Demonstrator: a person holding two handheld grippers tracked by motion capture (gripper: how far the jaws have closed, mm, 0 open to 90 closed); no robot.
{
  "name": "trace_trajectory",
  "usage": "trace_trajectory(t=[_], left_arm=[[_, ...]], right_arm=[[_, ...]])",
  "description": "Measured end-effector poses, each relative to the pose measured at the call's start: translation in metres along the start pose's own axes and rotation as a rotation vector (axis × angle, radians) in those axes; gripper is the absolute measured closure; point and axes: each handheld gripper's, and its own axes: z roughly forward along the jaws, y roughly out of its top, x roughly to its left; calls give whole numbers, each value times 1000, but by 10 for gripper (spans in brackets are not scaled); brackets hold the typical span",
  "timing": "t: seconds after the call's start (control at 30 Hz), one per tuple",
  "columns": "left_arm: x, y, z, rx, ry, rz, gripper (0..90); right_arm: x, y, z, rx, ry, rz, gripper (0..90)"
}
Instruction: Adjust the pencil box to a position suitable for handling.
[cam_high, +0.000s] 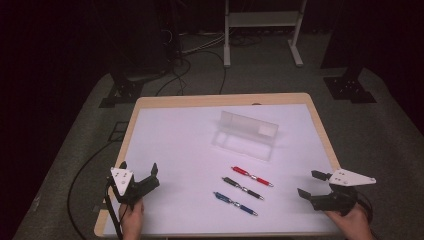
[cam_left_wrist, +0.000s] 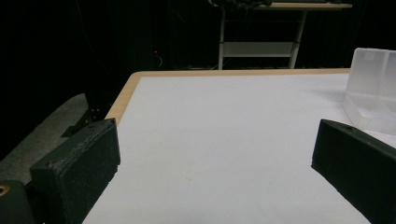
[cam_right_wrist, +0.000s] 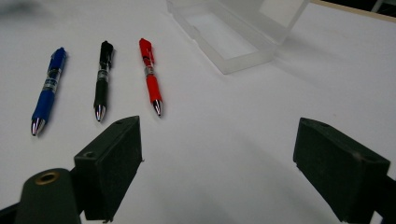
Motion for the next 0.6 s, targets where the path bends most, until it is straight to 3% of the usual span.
trace_trajectory(t=[0.33, 0.6], left_arm=[[-3, -1, 2, 2, -17, 9, 4], [-1, -1, 2, 3, -19, 4, 3]], right_arm=[[5, 21, 7, 24, 39, -20, 147], [16, 43, 27, 47, 73, -61, 162]])
